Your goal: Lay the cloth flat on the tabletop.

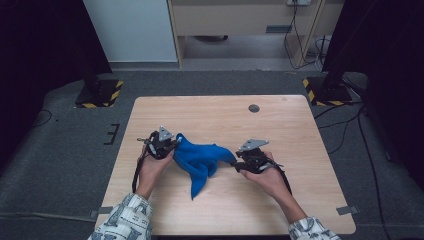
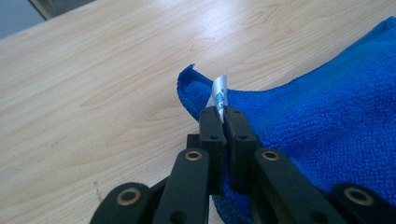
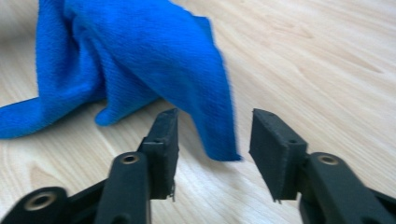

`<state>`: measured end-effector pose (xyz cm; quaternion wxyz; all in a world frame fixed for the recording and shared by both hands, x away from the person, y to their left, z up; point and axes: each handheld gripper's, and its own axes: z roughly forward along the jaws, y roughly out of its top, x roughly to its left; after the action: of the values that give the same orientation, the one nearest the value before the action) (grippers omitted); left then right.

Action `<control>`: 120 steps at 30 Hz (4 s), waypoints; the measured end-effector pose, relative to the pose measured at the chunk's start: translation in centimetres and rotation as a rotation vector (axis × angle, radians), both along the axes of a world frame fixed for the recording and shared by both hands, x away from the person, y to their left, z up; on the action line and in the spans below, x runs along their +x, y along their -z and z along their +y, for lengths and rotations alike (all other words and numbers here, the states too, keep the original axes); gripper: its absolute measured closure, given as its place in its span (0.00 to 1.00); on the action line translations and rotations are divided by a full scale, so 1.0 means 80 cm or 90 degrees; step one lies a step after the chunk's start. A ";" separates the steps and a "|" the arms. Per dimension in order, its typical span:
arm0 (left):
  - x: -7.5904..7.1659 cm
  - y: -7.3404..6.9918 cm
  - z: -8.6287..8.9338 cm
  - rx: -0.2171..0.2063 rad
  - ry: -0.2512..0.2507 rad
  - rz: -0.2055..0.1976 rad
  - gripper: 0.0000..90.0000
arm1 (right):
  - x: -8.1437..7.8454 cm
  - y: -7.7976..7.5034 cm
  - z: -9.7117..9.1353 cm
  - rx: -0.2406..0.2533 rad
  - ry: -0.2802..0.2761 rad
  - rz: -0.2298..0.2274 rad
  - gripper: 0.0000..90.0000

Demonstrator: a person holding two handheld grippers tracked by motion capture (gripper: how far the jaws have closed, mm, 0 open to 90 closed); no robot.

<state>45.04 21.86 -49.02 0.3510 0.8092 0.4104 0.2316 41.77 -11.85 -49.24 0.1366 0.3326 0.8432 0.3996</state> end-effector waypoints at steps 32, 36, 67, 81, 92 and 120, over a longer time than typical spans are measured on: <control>0.002 0.001 0.004 -0.026 -0.003 0.008 0.97 | 0.002 0.019 -0.006 0.011 0.007 -0.001 0.95; -0.001 -0.010 0.007 -0.055 -0.008 -0.009 0.97 | -0.003 0.001 -0.022 0.029 0.004 -0.008 0.95; 0.001 -0.009 0.059 -0.076 -0.103 -0.055 0.97 | 0.015 0.012 -0.009 -0.019 0.017 -0.002 0.55; 0.006 0.008 0.076 -0.059 -0.126 -0.027 0.96 | 0.030 0.032 0.015 0.010 0.003 0.013 0.66; 0.007 0.010 0.075 -0.057 -0.124 -0.025 0.96 | 0.040 0.044 0.042 0.033 -0.005 0.029 0.66; 0.007 0.021 0.016 -0.057 -0.050 0.007 0.96 | 0.027 0.009 -0.005 0.022 0.009 0.019 0.97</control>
<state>45.58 23.17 -50.68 0.3750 0.7774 0.4536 0.2218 43.96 -12.29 -49.95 0.1211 0.3469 0.8358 0.4079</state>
